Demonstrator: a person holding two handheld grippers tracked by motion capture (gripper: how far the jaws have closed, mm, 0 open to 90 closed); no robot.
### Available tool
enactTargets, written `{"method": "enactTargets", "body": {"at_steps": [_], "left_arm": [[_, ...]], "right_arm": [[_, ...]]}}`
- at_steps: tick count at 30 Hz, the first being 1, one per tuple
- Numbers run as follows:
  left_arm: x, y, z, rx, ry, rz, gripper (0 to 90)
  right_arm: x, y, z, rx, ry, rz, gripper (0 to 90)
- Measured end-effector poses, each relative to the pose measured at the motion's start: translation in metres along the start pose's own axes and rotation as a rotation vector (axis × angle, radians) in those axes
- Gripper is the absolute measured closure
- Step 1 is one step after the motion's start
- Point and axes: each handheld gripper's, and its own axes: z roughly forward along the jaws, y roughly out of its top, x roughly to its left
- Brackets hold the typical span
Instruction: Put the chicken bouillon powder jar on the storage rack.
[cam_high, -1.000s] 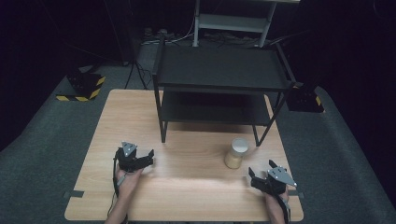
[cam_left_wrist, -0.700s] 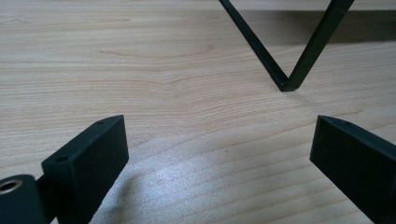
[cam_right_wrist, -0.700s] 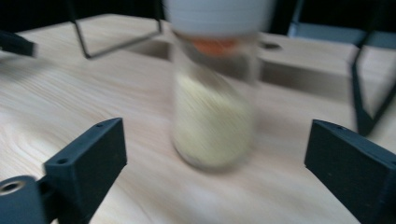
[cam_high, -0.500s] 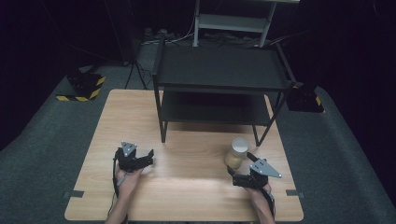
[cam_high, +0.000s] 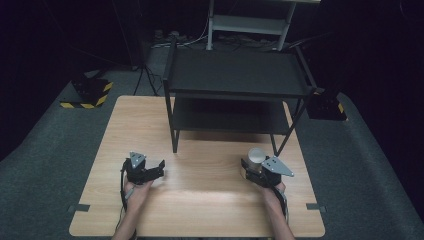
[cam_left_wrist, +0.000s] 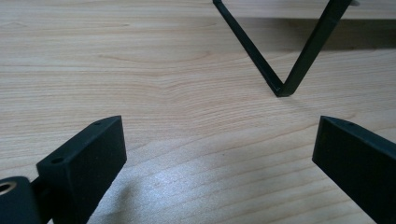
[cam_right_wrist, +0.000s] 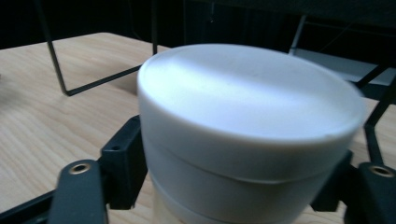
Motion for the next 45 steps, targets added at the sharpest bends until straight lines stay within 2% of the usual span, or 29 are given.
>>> {"method": "enactTargets", "body": {"at_steps": [10, 15, 21, 24, 27, 28, 30, 33, 34, 35, 37, 38, 40, 45], "left_arm": [[-0.001, 0.0, 0.0, 0.0, 0.005, 0.003, 2.2], [-0.001, 0.0, 0.0, -0.002, 0.007, 0.002, 1.7], [0.0, 0.0, 0.0, -0.003, 0.006, 0.001, 1.5], [0.0, 0.0, 0.0, -0.004, 0.005, 0.001, 1.4], [0.0, -0.001, 0.0, -0.006, 0.003, 0.001, 1.3], [0.0, -0.001, 0.0, -0.006, 0.003, 0.001, 1.3], [0.001, -0.001, -0.001, -0.008, 0.0, 0.0, 1.3], [0.001, -0.001, -0.001, -0.012, -0.002, -0.004, 1.3], [0.001, -0.001, -0.001, -0.012, -0.002, -0.004, 1.3], [0.003, -0.001, -0.002, -0.012, -0.004, -0.014, 1.3], [0.004, -0.002, -0.002, -0.017, -0.005, -0.022, 1.3], [0.005, -0.002, -0.002, -0.019, -0.006, -0.028, 1.3], [0.005, -0.003, -0.002, -0.02, -0.008, -0.027, 1.3], [0.005, -0.003, -0.002, -0.023, -0.012, -0.031, 1.3]], "right_arm": [[0.001, -0.007, -0.001, -0.032, -0.011, 0.032, 33.7], [0.001, 0.0, -0.003, -0.009, -0.01, 0.029, 33.8], [0.0, 0.015, -0.011, -0.045, 0.02, 0.003, 33.8], [-0.001, 0.04, -0.016, -0.094, 0.063, -0.016, 33.8], [-0.006, 0.061, -0.015, -0.13, 0.105, -0.011, 33.8], [-0.006, 0.061, -0.015, -0.13, 0.105, -0.011, 33.8], [-0.008, 0.081, -0.01, -0.162, 0.137, -0.012, 33.8], [-0.011, 0.101, -0.002, -0.183, 0.169, 0.002, 33.8], [-0.011, 0.101, -0.002, -0.183, 0.169, 0.002, 33.8], [-0.01, 0.113, 0.005, -0.184, 0.176, 0.0, 33.8], [-0.009, 0.119, 0.009, -0.182, 0.174, -0.004, 33.9], [-0.007, 0.128, 0.018, -0.179, 0.172, -0.004, 33.9], [-0.007, 0.135, 0.026, -0.175, 0.173, 0.008, 33.9], [-0.002, 0.151, 0.046, -0.158, 0.138, 0.004, 33.9]]}}
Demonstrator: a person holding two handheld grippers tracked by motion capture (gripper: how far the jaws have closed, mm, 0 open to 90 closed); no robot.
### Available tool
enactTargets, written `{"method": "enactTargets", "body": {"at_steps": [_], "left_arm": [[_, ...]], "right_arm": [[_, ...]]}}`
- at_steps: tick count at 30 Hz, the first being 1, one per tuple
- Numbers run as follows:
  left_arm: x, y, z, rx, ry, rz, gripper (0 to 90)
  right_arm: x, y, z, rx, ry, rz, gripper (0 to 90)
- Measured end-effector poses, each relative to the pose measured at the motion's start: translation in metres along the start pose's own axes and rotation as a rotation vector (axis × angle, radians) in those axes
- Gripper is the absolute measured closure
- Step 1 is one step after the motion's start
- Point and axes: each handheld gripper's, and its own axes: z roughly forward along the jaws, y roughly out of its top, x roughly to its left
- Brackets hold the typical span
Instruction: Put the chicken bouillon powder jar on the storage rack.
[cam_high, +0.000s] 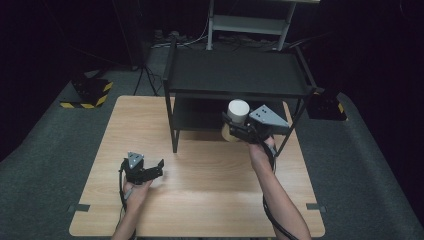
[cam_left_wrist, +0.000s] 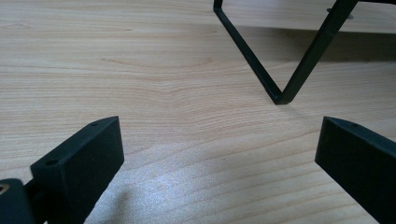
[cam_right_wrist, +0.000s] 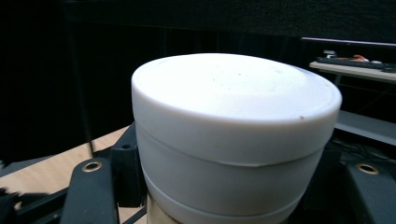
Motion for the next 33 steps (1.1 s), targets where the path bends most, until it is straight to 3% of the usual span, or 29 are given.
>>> {"method": "enactTargets", "body": {"at_steps": [6, 15, 17, 27, 33], "left_arm": [[0.001, 0.0, 0.0, 0.001, -0.004, -0.002, 1.3], [0.0, 0.001, 0.001, 0.006, -0.006, 0.0, 1.4], [-0.001, 0.001, 0.001, 0.007, -0.005, 0.003, 1.5], [-0.002, 0.002, 0.001, 0.015, 0.003, 0.011, 1.8], [-0.002, 0.002, 0.002, 0.014, 0.008, 0.002, 2.0]], "right_arm": [[0.0, 0.005, 0.017, 0.004, -0.042, -0.01, 33.9], [0.001, -0.004, 0.039, -0.007, -0.118, -0.003, 33.9], [0.0, -0.008, 0.043, -0.012, -0.123, 0.017, 33.9], [0.001, -0.012, 0.049, -0.027, -0.128, 0.008, 33.2], [0.0, -0.011, 0.05, -0.026, -0.114, -0.004, 19.5]]}}
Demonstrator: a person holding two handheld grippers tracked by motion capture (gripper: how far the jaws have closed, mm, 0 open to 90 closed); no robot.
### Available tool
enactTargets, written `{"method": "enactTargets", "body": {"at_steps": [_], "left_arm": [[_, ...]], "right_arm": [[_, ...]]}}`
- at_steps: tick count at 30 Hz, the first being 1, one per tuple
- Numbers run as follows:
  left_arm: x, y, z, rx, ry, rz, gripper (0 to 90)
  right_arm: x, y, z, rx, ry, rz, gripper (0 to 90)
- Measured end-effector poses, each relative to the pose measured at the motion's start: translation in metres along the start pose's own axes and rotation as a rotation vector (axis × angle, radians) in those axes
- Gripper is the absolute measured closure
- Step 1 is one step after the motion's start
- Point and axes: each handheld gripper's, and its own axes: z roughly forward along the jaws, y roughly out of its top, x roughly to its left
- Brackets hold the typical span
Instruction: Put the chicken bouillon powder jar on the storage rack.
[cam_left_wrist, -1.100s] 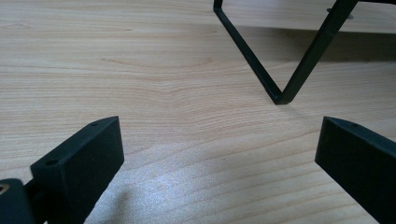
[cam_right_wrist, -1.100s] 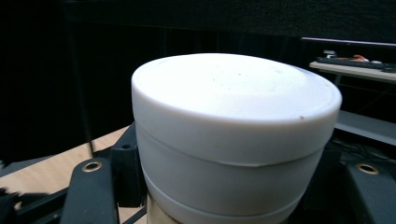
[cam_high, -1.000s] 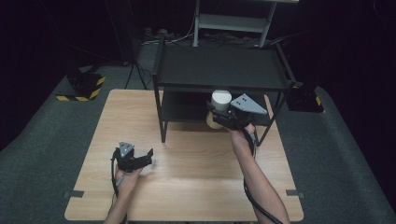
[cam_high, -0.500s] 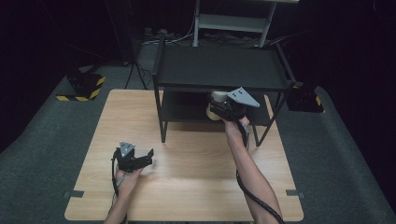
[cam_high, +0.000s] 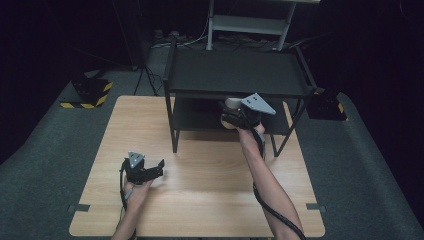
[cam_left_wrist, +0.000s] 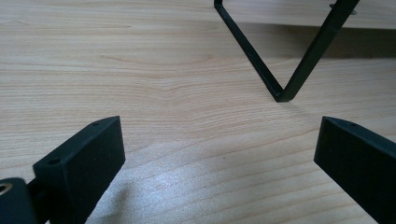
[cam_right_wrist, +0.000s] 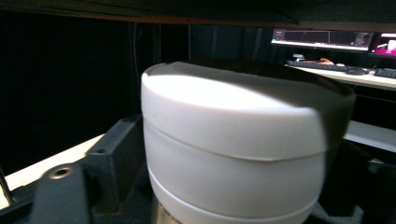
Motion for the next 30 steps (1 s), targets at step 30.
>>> {"method": "enactTargets", "body": {"at_steps": [30], "left_arm": [[-0.002, 0.001, 0.001, 0.008, 0.009, 0.004, 2.2]], "right_arm": [[-0.008, -0.133, -0.162, 0.164, -0.288, 0.016, 12.2]]}}
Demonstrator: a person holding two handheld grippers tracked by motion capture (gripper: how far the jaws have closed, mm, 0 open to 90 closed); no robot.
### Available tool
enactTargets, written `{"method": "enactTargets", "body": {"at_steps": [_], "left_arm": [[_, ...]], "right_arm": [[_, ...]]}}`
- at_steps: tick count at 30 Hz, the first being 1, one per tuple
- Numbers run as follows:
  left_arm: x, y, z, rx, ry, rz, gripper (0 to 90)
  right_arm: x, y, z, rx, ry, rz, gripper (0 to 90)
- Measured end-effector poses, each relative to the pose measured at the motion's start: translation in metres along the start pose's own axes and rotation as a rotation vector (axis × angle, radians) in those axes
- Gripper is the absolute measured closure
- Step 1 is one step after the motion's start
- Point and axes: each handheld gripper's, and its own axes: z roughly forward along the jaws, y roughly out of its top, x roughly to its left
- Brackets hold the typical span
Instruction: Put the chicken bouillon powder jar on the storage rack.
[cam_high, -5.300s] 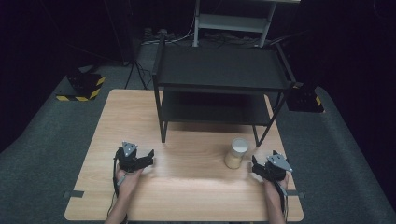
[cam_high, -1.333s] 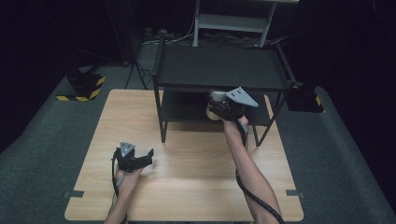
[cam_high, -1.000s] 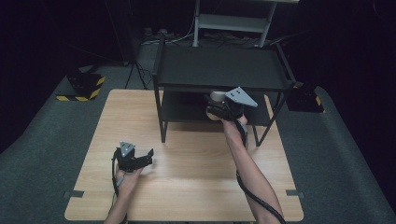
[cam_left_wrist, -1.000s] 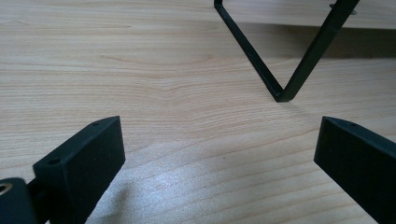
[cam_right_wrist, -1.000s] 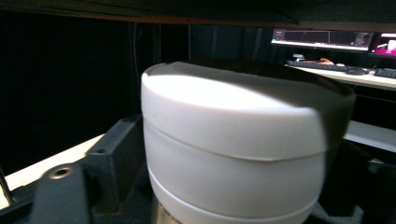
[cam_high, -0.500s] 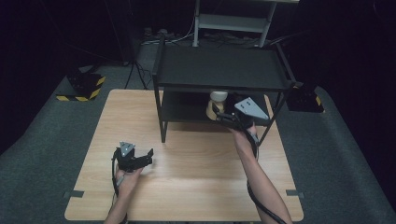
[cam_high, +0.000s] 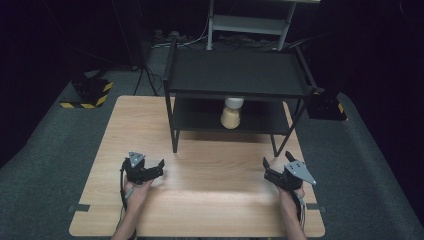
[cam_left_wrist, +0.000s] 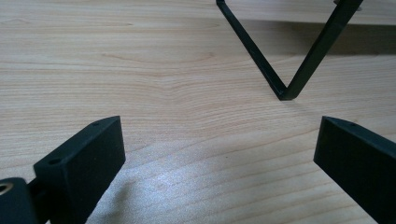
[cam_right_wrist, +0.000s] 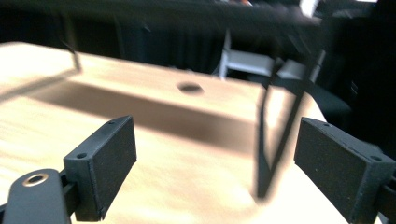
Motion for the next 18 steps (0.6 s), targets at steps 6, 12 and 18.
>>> {"method": "enactTargets", "body": {"at_steps": [6, 12, 18], "left_arm": [[0.0, 0.001, 0.0, 0.005, -0.001, 0.004, 2.2], [0.0, 0.0, 0.0, 0.003, -0.001, 0.004, 2.2], [-0.002, -0.001, -0.002, 0.002, 0.002, 0.004, 2.2]], "right_arm": [[-0.01, -0.018, -0.001, 0.064, -0.047, 0.046, 12.3], [-0.01, -0.031, -0.002, 0.068, -0.073, 0.099, 12.8], [-0.012, -0.033, -0.005, 0.069, -0.073, 0.129, 12.7]]}}
